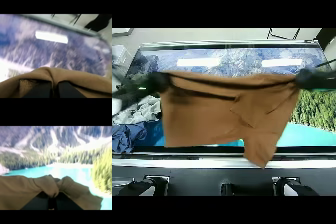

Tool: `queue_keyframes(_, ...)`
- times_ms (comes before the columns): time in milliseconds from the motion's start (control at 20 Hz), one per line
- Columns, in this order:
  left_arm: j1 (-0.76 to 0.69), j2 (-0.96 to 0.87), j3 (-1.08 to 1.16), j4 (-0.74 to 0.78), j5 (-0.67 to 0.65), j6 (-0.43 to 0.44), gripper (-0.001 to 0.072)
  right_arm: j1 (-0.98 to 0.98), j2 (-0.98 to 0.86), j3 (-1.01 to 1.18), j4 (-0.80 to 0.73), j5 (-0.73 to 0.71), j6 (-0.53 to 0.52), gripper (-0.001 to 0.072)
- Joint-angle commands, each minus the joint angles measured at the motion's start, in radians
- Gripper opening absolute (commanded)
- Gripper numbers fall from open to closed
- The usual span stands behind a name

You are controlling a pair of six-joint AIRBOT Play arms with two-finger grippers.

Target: Fold the clothes and pants, and hang the long-sleeved shirts on hangers.

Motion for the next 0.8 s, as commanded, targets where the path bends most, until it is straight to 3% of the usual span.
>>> queue_keyframes(0, -0.013, -0.351, -0.007, -0.122, -0.016, -0.028, 0.003, 0.0, -0.288, -0.121, 0.201, -0.138, 0.078, 0.0043)
queue_keyframes(200, -0.005, -0.525, 0.041, -0.304, -0.143, -0.021, 0.0031, -0.003, -0.47, -0.118, 0.391, -0.129, 0.045, 0.0043)
queue_keyframes(250, 0.01, -0.527, 0.065, -0.299, -0.195, 0.029, 0.0055, -0.019, -0.473, -0.109, 0.38, -0.131, 0.018, 0.0092)
queue_keyframes(300, 0.044, -0.524, 0.099, -0.286, -0.293, 0.129, 0.0203, -0.056, -0.471, -0.084, 0.37, -0.121, 0.009, 0.0286)
queue_keyframes(350, 0.095, -0.521, 0.14, -0.244, -0.435, 0.172, 0.0543, -0.106, -0.464, -0.053, 0.365, -0.066, -0.011, 0.0508)
queue_keyframes(400, 0.163, -0.522, 0.188, -0.159, -0.607, 0.166, 0.0707, -0.169, -0.455, -0.014, 0.343, 0.025, -0.072, 0.0604)
queue_keyframes(550, 0.363, -0.52, 0.217, 0.093, -0.999, 0.053, 0.0706, -0.345, -0.422, 0.02, 0.123, 0.274, -0.092, 0.0603)
queue_keyframes(600, 0.413, -0.514, 0.186, 0.118, -1.048, 0.055, 0.0692, -0.381, -0.414, 0.004, 0.043, 0.325, -0.088, 0.0601)
queue_keyframes(700, 0.48, -0.484, 0.069, 0.108, -1.015, 0.066, 0.0489, -0.42, -0.389, -0.068, -0.021, 0.369, -0.084, 0.0601)
queue_keyframes(750, 0.491, -0.468, 0.002, 0.09, -0.974, 0.083, 0.0493, -0.423, -0.375, -0.11, -0.021, 0.366, -0.092, 0.0601)
